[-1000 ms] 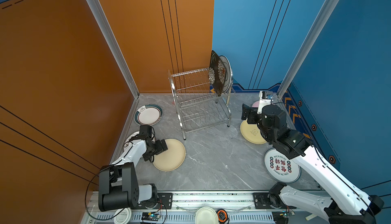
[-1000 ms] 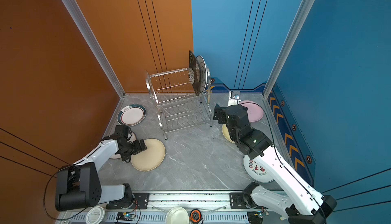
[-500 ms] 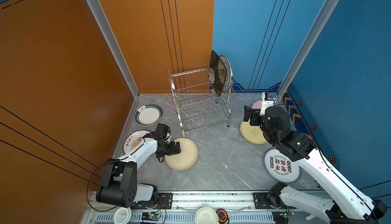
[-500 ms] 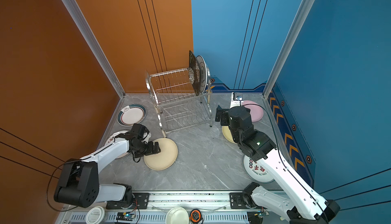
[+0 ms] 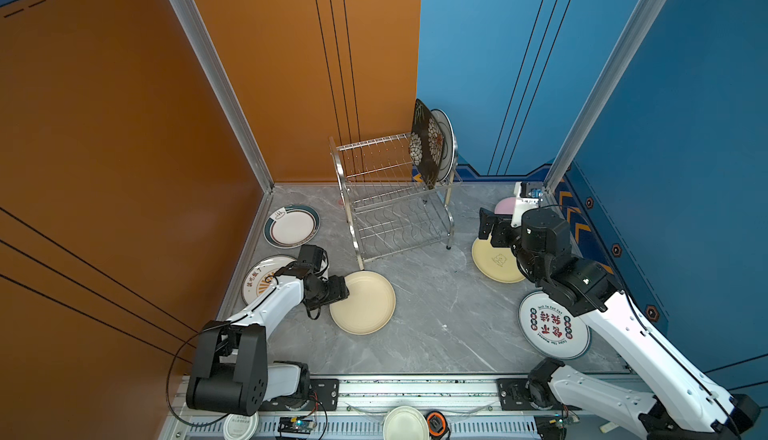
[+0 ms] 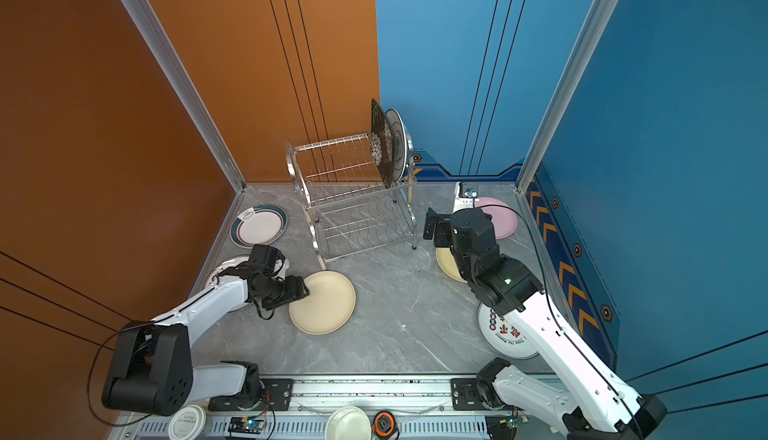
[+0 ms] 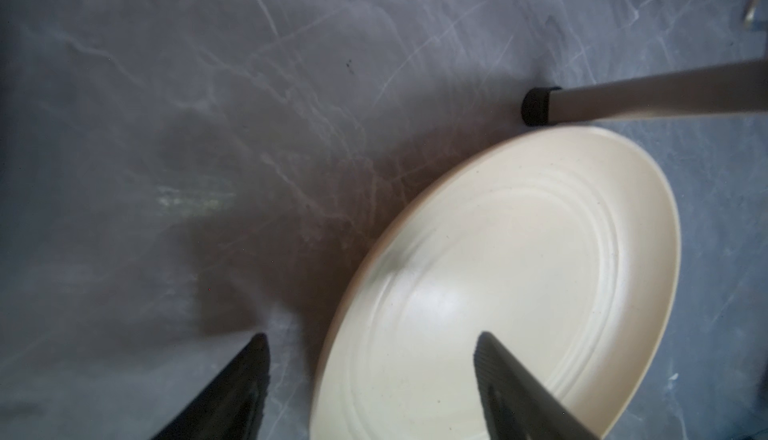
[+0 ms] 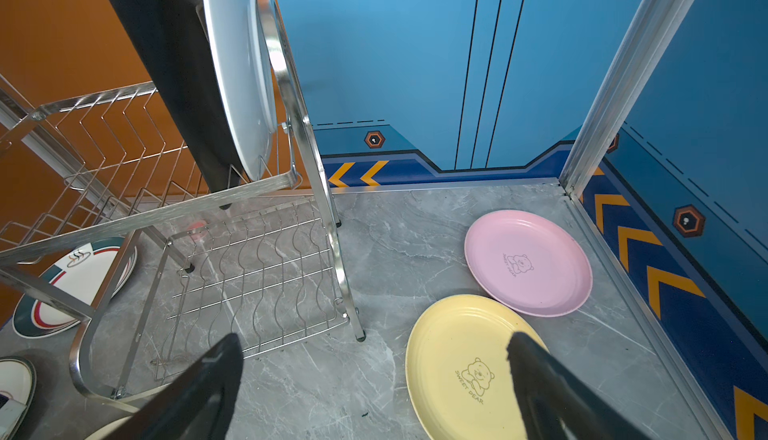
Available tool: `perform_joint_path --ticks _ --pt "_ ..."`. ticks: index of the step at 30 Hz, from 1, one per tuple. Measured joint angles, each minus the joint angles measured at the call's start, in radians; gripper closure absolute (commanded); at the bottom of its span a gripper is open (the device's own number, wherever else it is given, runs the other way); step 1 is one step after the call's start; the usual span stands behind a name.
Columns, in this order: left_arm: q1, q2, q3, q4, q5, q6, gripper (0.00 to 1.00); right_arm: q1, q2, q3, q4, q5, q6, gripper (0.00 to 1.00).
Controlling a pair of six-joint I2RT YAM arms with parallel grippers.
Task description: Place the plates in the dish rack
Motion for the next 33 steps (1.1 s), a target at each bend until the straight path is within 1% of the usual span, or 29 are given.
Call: perform_joint_path --ticks 1,10,17,24,29,30,33 --pt "0.003 0.0 -0.002 0.004 -0.004 -0.007 0.42 -0.001 -0.002 -0.001 -0.004 -0.002 0.001 0.01" --pt "0.005 0.006 -0.014 0.027 -0.019 -0.032 0.56 -0.014 -0.022 -0.016 -0.012 -0.007 0.012 0.01" --pt "0.003 0.044 -0.014 0.031 -0.037 -0.037 0.72 -0.029 -0.021 -0.029 -0.011 -0.032 0.02 0.0" --pt "-0.02 0.05 -0.015 0.034 -0.043 -0.043 0.87 -0.053 -0.023 -0.062 -0.013 -0.066 0.042 0.0" --pt "-0.048 0.034 -0.016 0.029 -0.021 -0.035 0.98 -0.081 -0.034 -0.082 -0.022 -0.106 0.062 0.0" --pt "-0.053 0.032 -0.016 0.03 -0.02 -0.034 1.0 -0.087 -0.038 -0.087 -0.026 -0.114 0.068 0.0" --pt "-0.062 0.027 -0.016 0.029 -0.018 -0.036 1.0 -0.11 -0.051 -0.107 -0.038 -0.148 0.087 0.0"
